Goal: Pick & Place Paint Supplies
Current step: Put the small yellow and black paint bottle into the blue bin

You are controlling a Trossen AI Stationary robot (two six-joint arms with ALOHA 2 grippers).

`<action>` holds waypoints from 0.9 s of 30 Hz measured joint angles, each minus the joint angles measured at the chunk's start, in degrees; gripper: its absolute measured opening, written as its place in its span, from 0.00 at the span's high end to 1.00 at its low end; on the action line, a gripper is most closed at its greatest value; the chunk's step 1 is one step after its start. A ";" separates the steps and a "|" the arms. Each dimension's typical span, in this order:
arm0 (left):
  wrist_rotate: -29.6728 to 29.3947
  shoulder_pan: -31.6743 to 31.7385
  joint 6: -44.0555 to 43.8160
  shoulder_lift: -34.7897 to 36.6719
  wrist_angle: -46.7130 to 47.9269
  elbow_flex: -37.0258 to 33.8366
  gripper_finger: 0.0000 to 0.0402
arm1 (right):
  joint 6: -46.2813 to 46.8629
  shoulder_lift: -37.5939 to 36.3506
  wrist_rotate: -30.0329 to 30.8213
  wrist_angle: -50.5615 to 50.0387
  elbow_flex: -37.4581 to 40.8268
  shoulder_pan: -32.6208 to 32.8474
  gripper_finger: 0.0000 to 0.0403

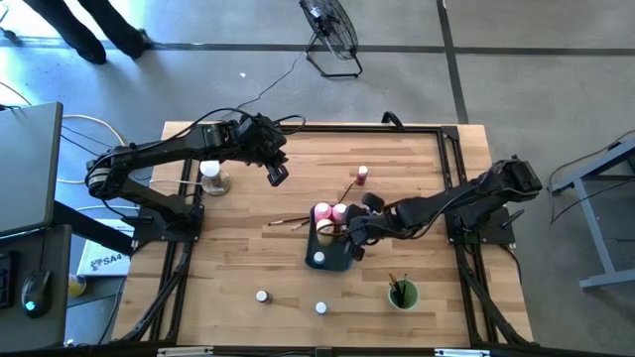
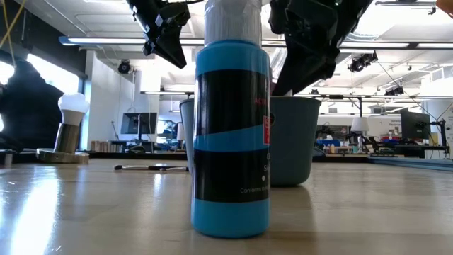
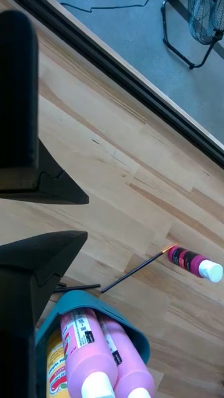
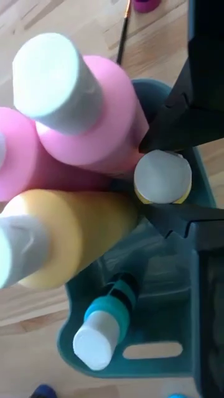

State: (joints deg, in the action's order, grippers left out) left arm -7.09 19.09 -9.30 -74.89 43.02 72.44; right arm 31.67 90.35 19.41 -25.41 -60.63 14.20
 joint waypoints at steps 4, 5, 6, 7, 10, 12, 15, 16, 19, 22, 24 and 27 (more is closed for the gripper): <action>0.00 -0.01 0.00 0.00 -0.01 0.00 0.81 | 0.09 0.00 0.03 0.49 0.63 -0.32 0.71; 0.00 -0.01 0.00 0.00 -0.01 0.00 0.81 | 0.12 0.00 -0.01 0.13 0.73 -0.39 0.70; 0.00 0.00 0.00 0.00 -0.01 0.00 0.81 | 0.12 0.00 -0.05 0.08 0.80 -0.43 0.70; 0.00 0.00 0.00 0.00 -0.01 0.00 0.81 | 0.07 0.00 -0.03 0.28 0.80 -0.47 0.70; 0.00 0.00 0.00 0.00 -0.01 0.00 0.81 | -0.31 0.00 -0.01 0.35 0.80 -0.50 0.71; 0.00 0.00 0.00 0.00 -0.01 0.00 0.81 | -0.36 0.00 -0.01 0.39 0.80 -0.50 0.71; -0.01 -0.01 0.00 0.00 -0.01 0.00 0.81 | -0.38 0.00 -0.03 0.39 0.80 -0.50 0.69; 0.00 0.00 0.00 0.00 -0.01 0.00 0.81 | -0.38 0.00 -0.03 0.39 0.80 -0.50 0.68; 0.00 -0.02 0.00 0.00 -0.01 0.00 0.81 | -0.38 0.00 -0.30 0.39 0.78 -0.50 0.66; -0.02 -0.01 0.00 0.00 -0.01 0.00 0.81 | -0.42 0.00 -1.40 0.41 0.76 -0.50 0.65; -0.01 -0.01 0.00 0.00 -0.01 0.00 0.81 | -0.42 0.00 -1.44 0.44 0.70 -0.48 0.65; -0.02 -0.02 0.00 0.00 -0.01 0.00 0.81 | -0.88 0.00 -1.34 0.44 0.69 -0.48 0.64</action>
State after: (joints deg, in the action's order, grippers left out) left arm -7.11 19.07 -9.30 -74.89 43.00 72.44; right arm 30.79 90.35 18.06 -24.97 -59.94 13.72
